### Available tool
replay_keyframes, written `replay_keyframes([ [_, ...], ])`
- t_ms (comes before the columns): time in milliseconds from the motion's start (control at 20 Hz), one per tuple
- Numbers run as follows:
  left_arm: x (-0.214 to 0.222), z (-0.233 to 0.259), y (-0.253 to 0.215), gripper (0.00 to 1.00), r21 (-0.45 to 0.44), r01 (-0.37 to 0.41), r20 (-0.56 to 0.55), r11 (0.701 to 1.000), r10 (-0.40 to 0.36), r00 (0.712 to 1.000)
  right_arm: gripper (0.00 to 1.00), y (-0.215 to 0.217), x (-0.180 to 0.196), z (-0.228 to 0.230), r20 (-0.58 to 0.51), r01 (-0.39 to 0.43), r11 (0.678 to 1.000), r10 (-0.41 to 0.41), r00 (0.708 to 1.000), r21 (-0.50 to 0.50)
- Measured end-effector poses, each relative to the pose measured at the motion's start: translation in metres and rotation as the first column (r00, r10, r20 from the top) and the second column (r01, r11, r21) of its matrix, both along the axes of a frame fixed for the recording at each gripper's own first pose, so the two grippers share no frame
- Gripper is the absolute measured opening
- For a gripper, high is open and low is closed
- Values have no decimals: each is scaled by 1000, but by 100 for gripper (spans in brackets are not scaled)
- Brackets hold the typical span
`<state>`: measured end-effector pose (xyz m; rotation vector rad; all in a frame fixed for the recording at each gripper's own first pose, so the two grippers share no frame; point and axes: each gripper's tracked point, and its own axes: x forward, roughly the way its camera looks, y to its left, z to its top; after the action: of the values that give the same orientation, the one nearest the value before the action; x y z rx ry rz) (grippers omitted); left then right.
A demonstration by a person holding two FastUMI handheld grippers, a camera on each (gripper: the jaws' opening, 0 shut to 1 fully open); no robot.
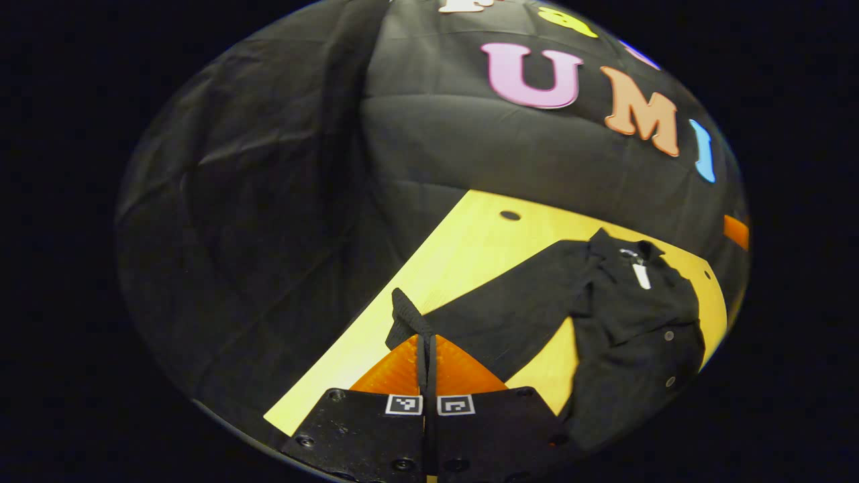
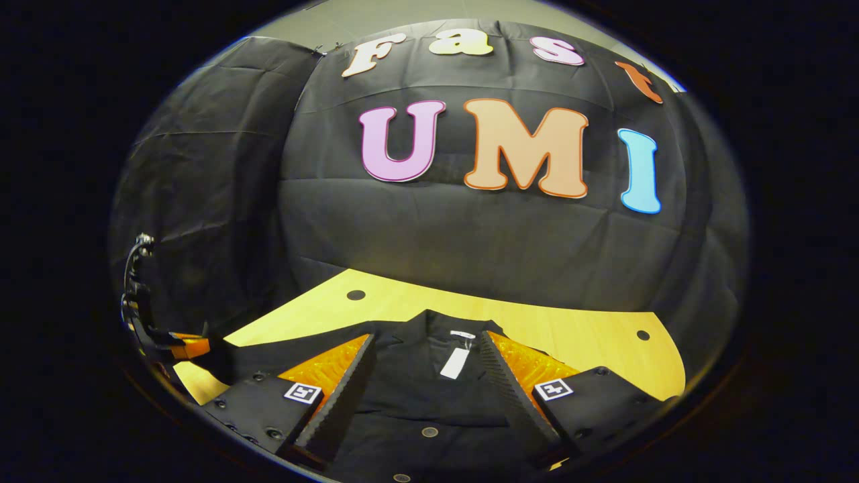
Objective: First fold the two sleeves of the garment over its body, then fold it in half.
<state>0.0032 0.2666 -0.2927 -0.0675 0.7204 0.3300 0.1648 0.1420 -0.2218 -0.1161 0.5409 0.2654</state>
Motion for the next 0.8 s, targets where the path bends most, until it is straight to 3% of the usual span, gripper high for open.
replay_keyframes([
  [350,72,33,-105,0,4,194,60,981,-194,979,99,-77,-9,6,8,103,995,-103,995,14],
  [800,129,46,-239,0,12,396,99,918,-395,913,99,-176,-24,2,-9,232,972,-232,973,27],
])
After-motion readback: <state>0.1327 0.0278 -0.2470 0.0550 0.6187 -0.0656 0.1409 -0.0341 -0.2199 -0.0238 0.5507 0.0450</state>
